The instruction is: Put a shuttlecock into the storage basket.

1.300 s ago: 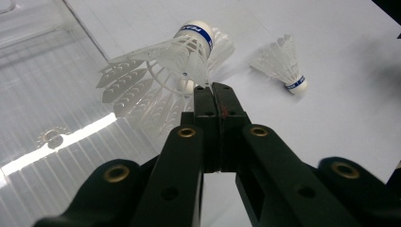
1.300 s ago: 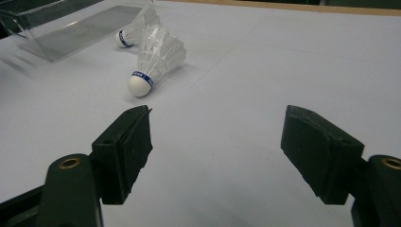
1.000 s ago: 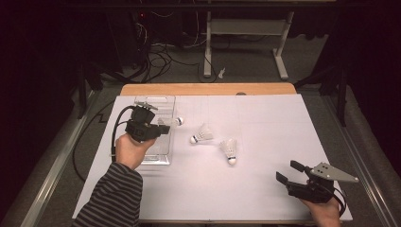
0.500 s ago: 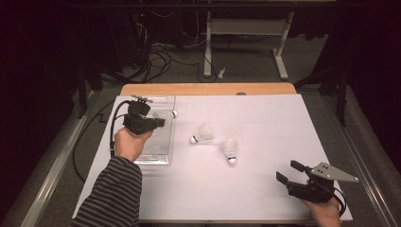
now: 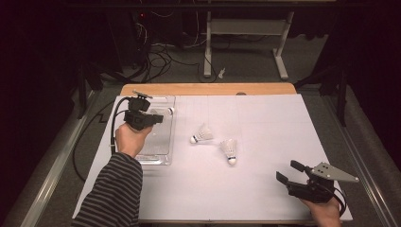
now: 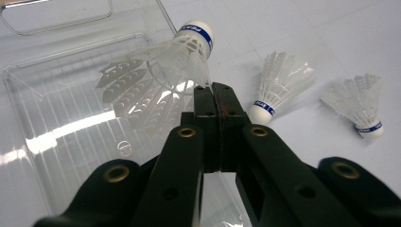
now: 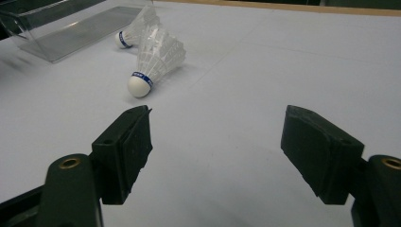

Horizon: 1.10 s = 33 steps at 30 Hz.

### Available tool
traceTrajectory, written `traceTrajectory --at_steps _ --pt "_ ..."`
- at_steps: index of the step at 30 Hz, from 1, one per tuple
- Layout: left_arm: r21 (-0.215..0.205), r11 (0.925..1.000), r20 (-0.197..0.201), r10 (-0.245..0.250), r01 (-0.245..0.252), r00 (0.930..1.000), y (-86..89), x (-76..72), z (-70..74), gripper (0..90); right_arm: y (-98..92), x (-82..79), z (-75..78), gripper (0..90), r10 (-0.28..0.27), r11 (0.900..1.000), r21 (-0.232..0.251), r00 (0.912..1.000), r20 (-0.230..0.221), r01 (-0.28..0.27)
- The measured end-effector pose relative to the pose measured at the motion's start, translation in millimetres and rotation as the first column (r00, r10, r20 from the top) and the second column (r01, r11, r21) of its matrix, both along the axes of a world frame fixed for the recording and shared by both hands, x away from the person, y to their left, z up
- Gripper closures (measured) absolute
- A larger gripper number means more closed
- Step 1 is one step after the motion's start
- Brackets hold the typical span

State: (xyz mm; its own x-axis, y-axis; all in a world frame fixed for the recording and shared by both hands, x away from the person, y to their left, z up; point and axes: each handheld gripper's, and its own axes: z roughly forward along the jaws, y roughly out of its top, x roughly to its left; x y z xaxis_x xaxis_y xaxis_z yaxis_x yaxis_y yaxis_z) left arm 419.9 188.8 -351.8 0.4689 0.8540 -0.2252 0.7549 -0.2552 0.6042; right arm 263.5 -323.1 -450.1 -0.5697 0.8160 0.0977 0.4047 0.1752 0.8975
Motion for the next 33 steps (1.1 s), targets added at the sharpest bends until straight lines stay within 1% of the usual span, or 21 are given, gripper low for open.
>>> traceTrajectory --at_steps 2,9,24,28,33 --pt "-0.004 0.9999 -0.002 0.01 -0.01 0.9999 0.8 1.9 -1.2 89.9 0.1 0.0 0.0 25.9 0.001 1.0 0.0 1.0 0.001 -0.001" --pt "0.002 0.9996 -0.008 0.029 -0.029 0.9995 3.4 8.5 -5.9 89.9 -0.1 0.2 -0.1 25.9 -0.001 1.0 0.002 1.0 -0.001 0.001" --pt "0.018 0.9988 -0.021 0.046 -0.046 0.9987 3.6 15.9 -11.6 89.9 -0.2 0.3 0.1 25.9 -0.001 1.0 0.004 1.0 0.0 0.001" --pt "0.013 0.9983 -0.023 0.057 -0.057 0.9981 4.4 17.9 -13.0 89.9 -0.2 0.1 0.3 25.9 -0.002 1.0 0.006 1.0 0.0 0.002" --pt "0.02 0.998 -0.03 0.061 -0.06 0.9977 4.0 20.2 -15.9 89.9 0.0 0.2 0.1 25.8 0.0 1.0 0.005 1.0 0.001 0.0"
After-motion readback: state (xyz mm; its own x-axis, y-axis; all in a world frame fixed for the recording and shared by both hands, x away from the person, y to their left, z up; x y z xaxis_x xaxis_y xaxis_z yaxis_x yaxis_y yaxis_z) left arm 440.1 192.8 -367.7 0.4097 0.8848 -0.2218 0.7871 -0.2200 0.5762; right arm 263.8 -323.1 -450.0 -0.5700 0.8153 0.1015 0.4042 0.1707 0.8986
